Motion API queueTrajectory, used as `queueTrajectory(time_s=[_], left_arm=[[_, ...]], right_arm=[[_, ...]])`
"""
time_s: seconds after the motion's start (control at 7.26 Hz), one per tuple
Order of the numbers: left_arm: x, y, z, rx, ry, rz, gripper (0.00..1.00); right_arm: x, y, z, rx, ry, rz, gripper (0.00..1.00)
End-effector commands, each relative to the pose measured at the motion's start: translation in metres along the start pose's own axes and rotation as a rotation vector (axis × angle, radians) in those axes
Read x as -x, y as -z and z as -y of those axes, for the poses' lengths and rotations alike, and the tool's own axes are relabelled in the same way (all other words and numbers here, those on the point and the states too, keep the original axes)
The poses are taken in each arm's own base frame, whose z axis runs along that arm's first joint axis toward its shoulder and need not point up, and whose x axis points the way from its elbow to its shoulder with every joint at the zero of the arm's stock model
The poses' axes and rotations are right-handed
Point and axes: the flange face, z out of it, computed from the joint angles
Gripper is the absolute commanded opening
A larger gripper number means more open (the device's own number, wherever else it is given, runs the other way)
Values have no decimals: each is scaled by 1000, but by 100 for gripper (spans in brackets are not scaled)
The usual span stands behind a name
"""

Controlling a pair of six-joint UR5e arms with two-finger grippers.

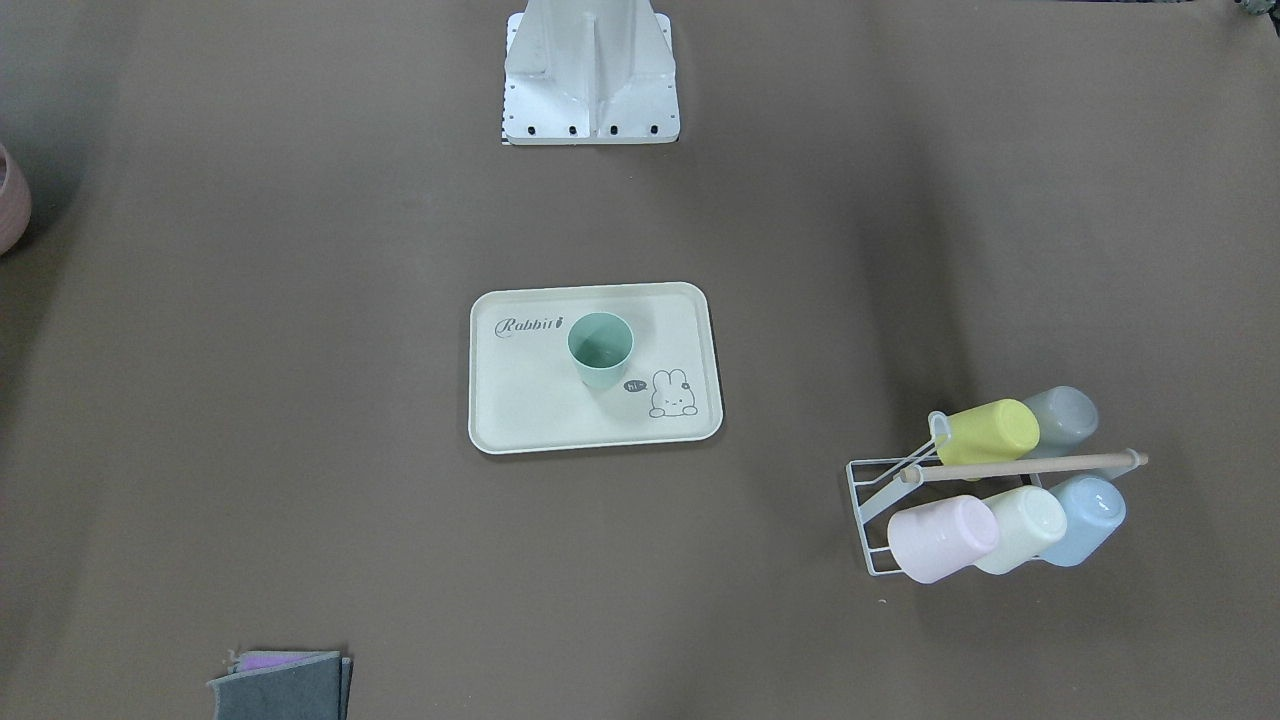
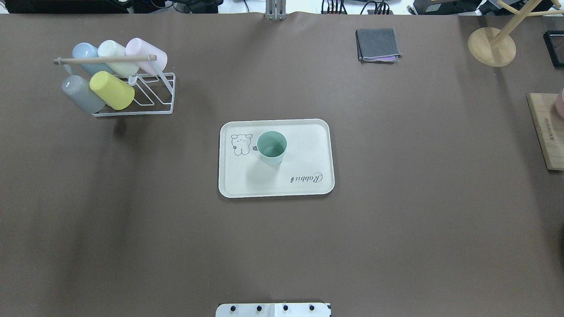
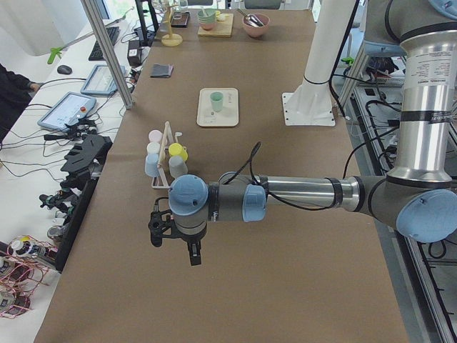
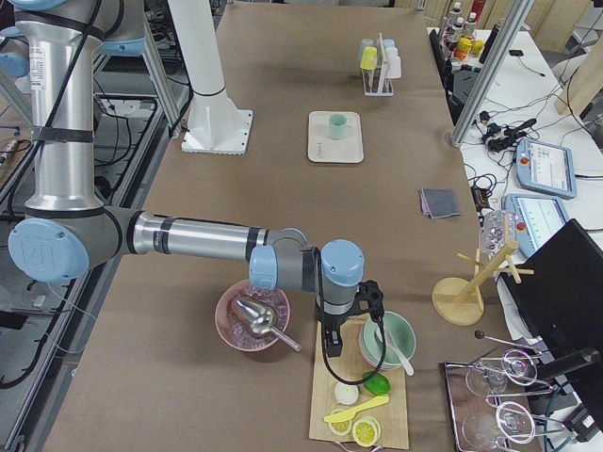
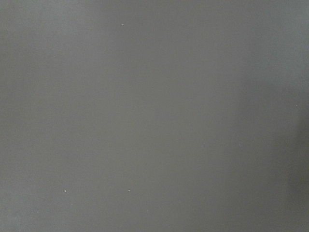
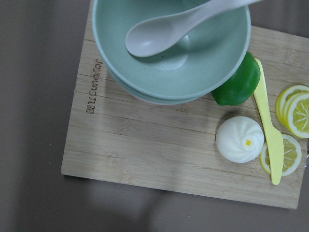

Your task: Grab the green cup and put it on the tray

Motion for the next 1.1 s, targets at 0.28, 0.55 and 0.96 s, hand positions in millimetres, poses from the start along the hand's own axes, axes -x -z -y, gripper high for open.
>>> queueTrajectory(time_s=[0.28, 0.55, 0.96], left_arm=[[-2, -1, 0, 5, 0, -23, 99], [-3, -2, 0, 10, 1, -37, 99], [2, -5, -4, 15, 11, -43, 99]], right_arm=[[1, 2, 4, -2, -50, 3, 100], [2, 3, 5, -2, -85, 5, 100], [4, 5, 6, -5, -88, 6, 100]])
